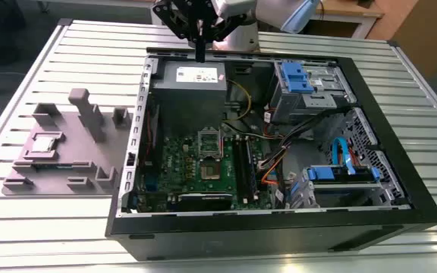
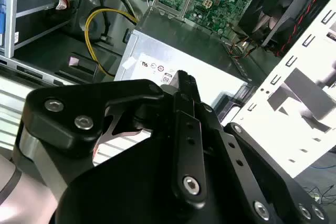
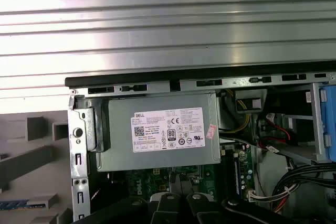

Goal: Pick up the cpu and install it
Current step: 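Reach for the cpu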

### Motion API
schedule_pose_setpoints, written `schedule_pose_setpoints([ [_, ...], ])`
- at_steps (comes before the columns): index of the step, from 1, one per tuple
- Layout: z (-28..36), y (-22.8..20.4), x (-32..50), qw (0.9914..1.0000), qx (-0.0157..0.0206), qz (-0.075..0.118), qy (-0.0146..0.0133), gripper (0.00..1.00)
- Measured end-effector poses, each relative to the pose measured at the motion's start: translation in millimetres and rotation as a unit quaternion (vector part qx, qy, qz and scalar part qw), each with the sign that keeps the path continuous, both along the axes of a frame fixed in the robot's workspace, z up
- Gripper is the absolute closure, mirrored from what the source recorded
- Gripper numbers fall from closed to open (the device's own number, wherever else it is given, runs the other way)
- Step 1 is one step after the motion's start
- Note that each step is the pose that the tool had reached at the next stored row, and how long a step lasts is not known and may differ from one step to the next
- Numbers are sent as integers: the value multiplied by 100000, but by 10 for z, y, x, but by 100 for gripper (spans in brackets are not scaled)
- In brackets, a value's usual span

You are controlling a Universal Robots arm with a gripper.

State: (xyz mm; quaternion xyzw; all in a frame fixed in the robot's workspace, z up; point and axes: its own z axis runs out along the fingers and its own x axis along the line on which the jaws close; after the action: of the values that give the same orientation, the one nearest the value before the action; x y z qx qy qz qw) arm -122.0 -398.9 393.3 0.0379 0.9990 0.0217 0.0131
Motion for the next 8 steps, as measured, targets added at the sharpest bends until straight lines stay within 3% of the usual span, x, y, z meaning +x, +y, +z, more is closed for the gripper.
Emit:
schedule_pose_setpoints([
  [8,0,0,0,100000,1,2,-2,89],
])
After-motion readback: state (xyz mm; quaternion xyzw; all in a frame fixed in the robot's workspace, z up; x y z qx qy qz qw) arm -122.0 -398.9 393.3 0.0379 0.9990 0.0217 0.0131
